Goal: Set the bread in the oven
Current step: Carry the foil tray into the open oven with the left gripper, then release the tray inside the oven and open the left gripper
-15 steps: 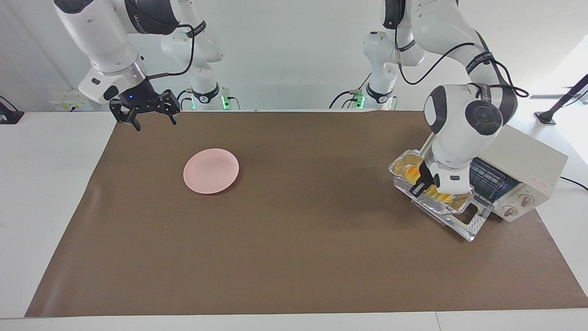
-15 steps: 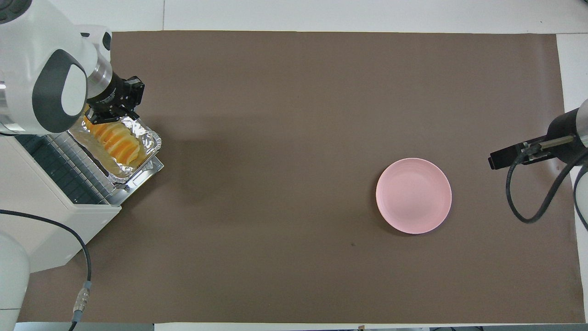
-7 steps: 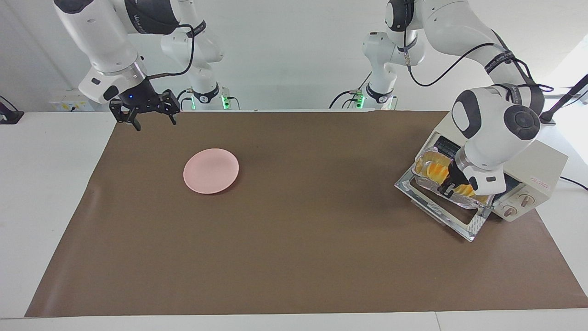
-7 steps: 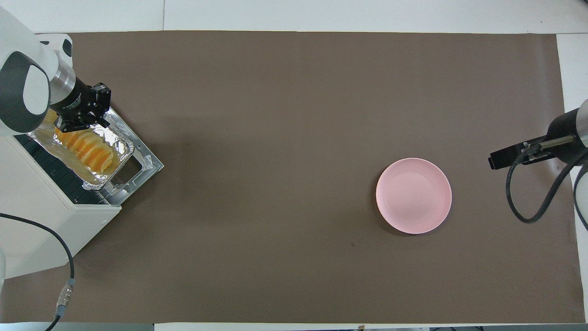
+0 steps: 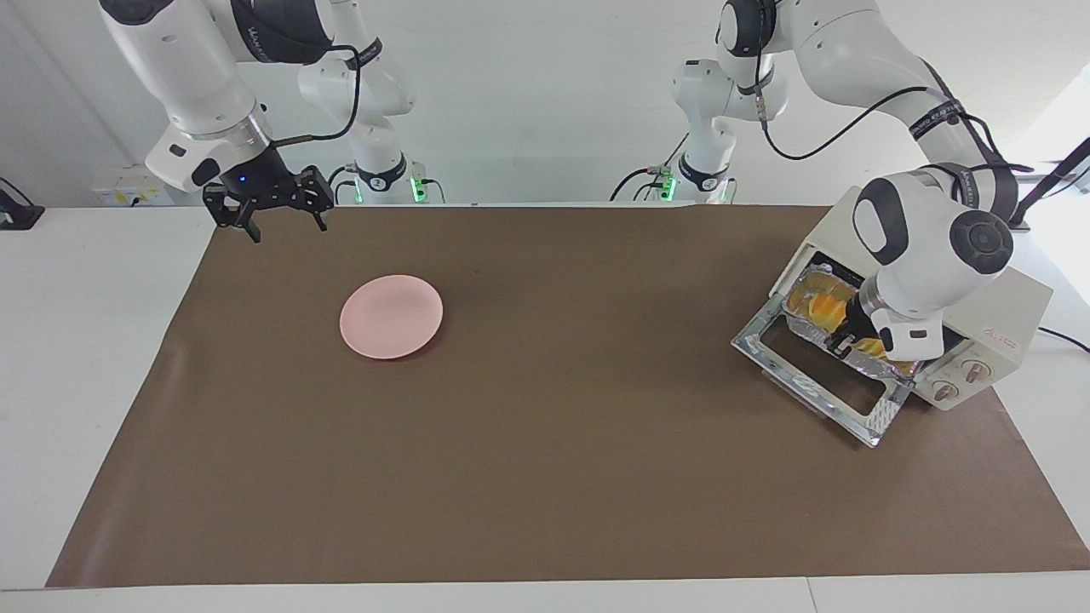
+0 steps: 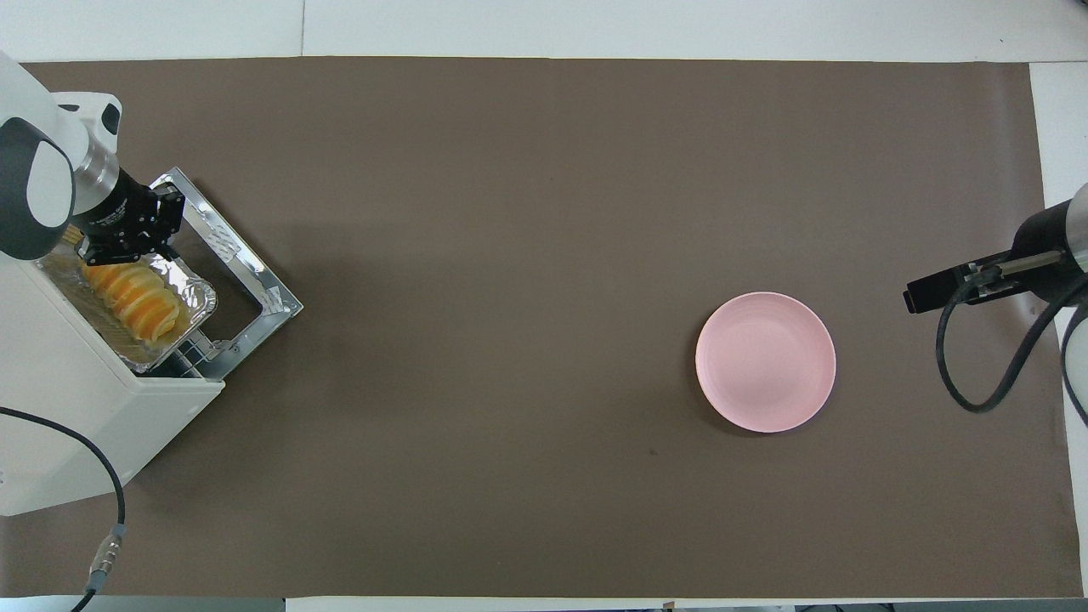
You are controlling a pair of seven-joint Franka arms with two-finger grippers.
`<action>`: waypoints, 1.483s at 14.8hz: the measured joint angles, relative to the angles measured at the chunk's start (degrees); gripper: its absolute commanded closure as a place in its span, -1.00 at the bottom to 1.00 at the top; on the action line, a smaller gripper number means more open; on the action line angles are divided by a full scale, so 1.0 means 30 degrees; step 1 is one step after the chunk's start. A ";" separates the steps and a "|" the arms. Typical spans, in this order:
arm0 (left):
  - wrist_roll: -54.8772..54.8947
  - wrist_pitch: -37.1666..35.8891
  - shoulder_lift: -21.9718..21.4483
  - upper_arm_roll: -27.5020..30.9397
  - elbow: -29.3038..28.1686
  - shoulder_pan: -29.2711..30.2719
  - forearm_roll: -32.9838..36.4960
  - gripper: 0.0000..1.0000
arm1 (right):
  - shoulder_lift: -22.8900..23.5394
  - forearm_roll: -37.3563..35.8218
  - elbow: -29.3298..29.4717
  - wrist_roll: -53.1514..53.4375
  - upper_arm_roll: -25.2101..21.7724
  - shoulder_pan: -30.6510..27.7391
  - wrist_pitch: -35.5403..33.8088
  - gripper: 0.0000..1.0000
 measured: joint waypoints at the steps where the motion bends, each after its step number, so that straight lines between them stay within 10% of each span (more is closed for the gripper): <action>1: 0.0574 0.0004 -0.0140 0.0048 -0.0293 0.0037 0.0397 1.00 | 0.0000 0.0000 0.0000 0.0000 0.0000 0.0000 0.0000 -1.00; 12: 0.1803 0.0097 -0.0903 0.0122 -0.1957 0.0327 0.1259 1.00 | 0.0000 0.0000 0.0000 0.0000 0.0000 0.0000 0.0000 -1.00; 14: 0.1820 0.0264 -0.0929 0.0117 -0.2078 0.0327 0.1369 0.20 | 0.0000 0.0000 0.0000 0.0000 0.0000 0.0000 0.0000 -1.00; 15: 0.1846 0.0438 -0.0950 0.0115 -0.2135 0.0327 0.1441 -0.84 | 0.0000 0.0000 0.0000 0.0000 0.0000 0.0000 0.0000 -1.00; 22: 0.2901 0.1500 -0.1249 -0.0040 -0.2077 0.0228 0.1512 -1.00 | 0.0000 0.0000 0.0000 0.0000 0.0000 0.0000 0.0000 -1.00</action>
